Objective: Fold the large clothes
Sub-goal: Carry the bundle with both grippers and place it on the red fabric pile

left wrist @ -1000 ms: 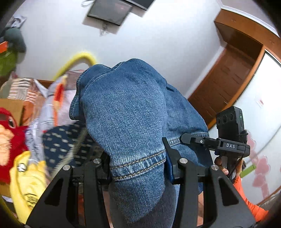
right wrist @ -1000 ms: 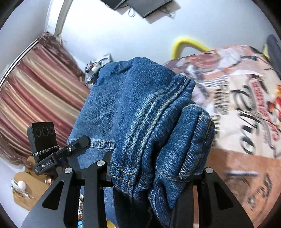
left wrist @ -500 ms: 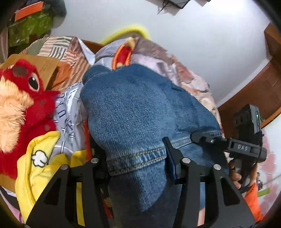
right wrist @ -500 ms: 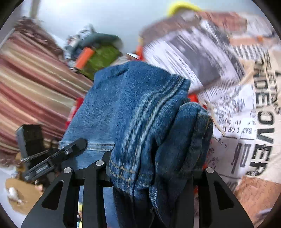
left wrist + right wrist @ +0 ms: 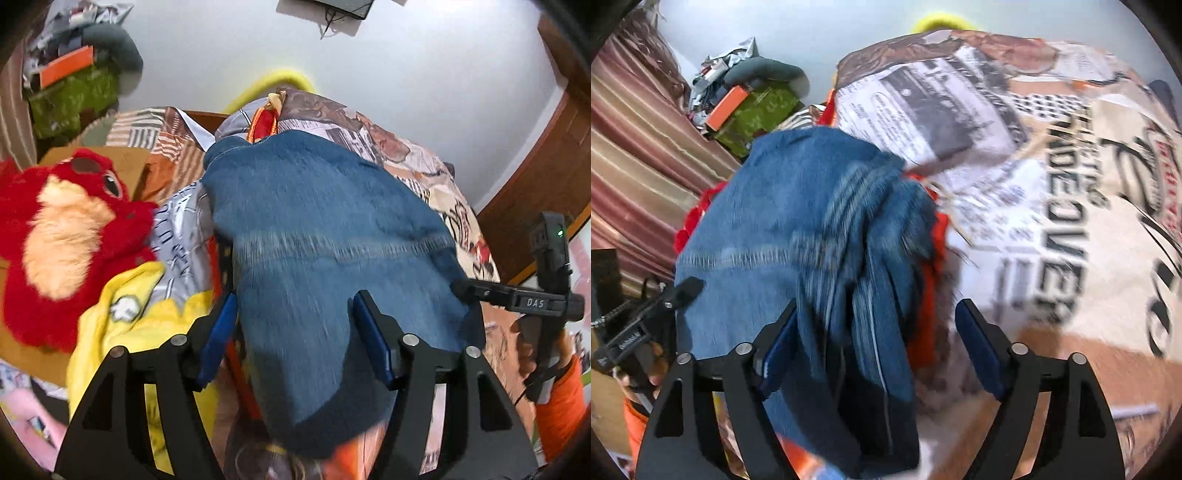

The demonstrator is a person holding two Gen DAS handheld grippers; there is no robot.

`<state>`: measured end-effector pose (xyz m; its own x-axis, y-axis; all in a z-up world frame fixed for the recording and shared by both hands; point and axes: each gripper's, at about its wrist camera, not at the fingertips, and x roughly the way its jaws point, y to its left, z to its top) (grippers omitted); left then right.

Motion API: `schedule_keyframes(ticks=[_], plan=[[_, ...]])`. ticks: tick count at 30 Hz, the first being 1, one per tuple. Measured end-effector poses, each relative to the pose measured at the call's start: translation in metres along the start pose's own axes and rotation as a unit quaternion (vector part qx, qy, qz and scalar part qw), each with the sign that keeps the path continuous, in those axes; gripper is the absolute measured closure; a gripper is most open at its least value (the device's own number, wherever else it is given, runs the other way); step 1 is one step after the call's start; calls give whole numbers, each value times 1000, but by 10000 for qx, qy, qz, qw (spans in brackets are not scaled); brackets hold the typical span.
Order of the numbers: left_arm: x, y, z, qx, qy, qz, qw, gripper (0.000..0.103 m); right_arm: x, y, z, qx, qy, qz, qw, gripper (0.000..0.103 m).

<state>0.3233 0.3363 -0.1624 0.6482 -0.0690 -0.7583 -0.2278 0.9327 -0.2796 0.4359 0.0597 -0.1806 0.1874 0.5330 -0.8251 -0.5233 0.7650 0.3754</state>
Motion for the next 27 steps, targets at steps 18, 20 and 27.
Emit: schedule_keyframes(ticks=[18,20,27], plan=[[-191,-84,-57,332,-1392,404,9889,40,-177,71,-77,-695,-1855,22,9802,22],[-221,-99,-60,410,-1682,220,9846,40,-204,84,-88,-827,-2216,33,9716,22],[-314,-160,-103,962,-2914,13,9517,40,-285,131,-147,-1334,-3608,-4,9230,22]])
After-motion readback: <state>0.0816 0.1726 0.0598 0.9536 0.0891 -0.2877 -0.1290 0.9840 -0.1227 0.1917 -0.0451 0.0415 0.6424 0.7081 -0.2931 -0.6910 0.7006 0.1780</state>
